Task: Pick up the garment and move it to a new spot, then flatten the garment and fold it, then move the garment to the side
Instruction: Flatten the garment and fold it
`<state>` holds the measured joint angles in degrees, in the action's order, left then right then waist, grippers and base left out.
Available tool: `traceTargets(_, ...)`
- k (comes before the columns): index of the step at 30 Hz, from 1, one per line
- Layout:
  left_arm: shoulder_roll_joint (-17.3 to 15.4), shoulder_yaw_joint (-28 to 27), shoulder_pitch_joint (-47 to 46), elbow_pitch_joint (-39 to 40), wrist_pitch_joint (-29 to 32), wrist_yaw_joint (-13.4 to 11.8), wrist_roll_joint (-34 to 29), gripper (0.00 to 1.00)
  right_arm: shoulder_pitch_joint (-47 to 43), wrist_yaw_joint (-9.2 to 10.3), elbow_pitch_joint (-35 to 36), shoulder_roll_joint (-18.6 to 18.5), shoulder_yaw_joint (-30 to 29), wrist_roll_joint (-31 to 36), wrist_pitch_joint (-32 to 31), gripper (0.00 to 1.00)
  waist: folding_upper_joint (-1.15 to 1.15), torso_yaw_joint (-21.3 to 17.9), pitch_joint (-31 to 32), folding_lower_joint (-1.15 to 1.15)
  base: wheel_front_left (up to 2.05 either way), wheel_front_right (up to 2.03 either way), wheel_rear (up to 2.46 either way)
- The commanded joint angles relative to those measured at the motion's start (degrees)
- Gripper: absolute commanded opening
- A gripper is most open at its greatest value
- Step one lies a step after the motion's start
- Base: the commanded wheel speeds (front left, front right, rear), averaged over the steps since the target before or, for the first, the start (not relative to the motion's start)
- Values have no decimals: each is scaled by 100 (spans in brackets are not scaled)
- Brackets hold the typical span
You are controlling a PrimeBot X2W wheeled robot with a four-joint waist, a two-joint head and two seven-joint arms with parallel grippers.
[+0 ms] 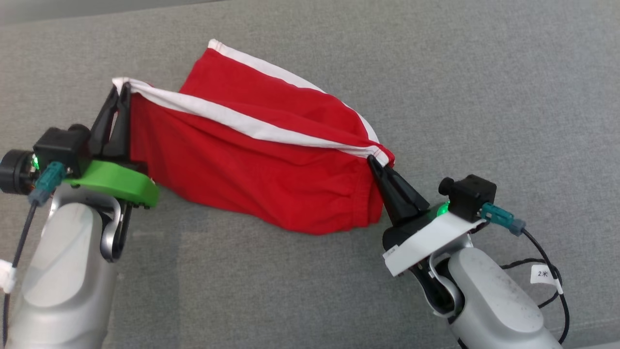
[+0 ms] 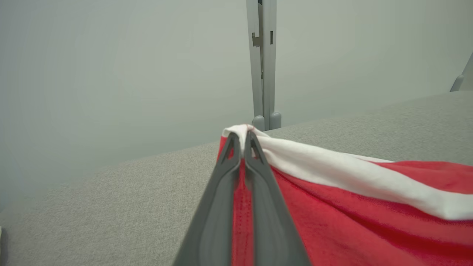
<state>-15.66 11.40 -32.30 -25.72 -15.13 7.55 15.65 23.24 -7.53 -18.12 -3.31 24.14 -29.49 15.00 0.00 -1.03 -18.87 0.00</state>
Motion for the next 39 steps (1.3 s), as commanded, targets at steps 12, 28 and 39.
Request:
traceTargets(12,-252,387,-1398,-796,-3,-16,103,0,564,8,356,34,17,-704,26,0,0,-698,-1173,0,0,0,0)
traceTargets(28,-154,504,-1916,-1317,-2,-16,135,100,605,8,348,32,-135,-695,26,100,0,-711,-1206,0,0,0,0)
traceTargets(39,-119,420,-1220,-1622,-2,-16,529,100,177,7,134,31,-845,-10,26,100,0,-619,-839,0,0,0,0)
